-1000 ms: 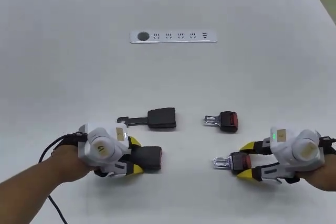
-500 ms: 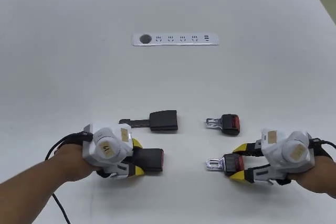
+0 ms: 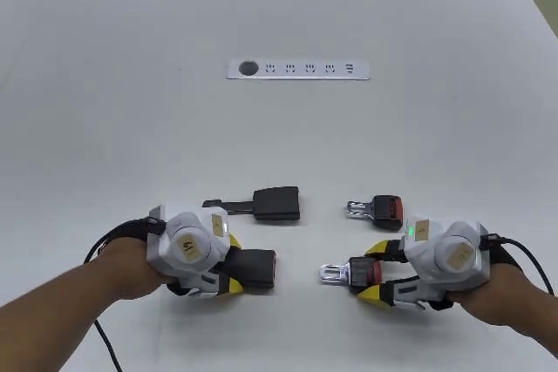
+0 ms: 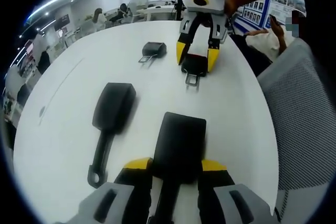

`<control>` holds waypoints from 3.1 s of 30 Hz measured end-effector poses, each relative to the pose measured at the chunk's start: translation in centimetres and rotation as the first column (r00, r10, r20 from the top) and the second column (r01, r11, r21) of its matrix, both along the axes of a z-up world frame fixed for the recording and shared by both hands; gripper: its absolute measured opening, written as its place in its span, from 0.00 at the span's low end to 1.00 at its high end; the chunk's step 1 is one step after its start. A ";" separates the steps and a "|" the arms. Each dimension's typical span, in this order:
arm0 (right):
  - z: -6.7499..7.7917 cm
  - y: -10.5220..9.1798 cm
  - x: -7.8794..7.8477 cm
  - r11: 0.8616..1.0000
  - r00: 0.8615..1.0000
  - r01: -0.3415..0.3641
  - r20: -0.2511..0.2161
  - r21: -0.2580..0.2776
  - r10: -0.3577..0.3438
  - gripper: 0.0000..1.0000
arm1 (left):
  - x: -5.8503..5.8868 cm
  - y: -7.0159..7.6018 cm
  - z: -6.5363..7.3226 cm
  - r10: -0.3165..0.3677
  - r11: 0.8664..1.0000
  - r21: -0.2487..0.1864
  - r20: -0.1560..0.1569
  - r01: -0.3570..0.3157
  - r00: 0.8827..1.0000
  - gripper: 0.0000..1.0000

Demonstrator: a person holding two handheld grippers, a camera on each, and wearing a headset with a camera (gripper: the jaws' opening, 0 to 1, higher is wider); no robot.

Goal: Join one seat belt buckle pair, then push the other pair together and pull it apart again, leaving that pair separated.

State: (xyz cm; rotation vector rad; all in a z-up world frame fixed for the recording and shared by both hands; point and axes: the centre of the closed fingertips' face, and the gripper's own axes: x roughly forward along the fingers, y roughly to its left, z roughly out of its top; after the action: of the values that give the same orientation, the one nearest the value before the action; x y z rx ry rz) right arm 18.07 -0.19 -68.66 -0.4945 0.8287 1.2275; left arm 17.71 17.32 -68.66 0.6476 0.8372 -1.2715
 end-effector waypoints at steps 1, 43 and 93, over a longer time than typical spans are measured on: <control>0.1 0.4 -0.2 1.000 1.000 0.000 0.001 0.002 0.000 0.34 | 0.0 0.0 0.0 0.000 1.000 0.002 0.000 0.000 1.000 0.34; -0.2 8.9 0.4 0.996 0.998 -0.052 0.022 0.076 0.051 0.34 | 0.3 -0.5 0.2 0.023 1.000 0.006 -0.009 -0.023 1.000 0.34; -0.3 12.1 0.1 0.994 0.998 -0.051 0.030 0.092 0.049 0.34 | 0.5 -0.3 -0.3 -0.077 0.997 0.023 -0.006 0.077 0.997 0.33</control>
State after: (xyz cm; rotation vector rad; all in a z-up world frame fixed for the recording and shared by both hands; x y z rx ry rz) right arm 18.18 11.88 -68.99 -0.4584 0.7366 1.2965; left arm 18.23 16.99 -68.99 0.7008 0.8393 -1.3350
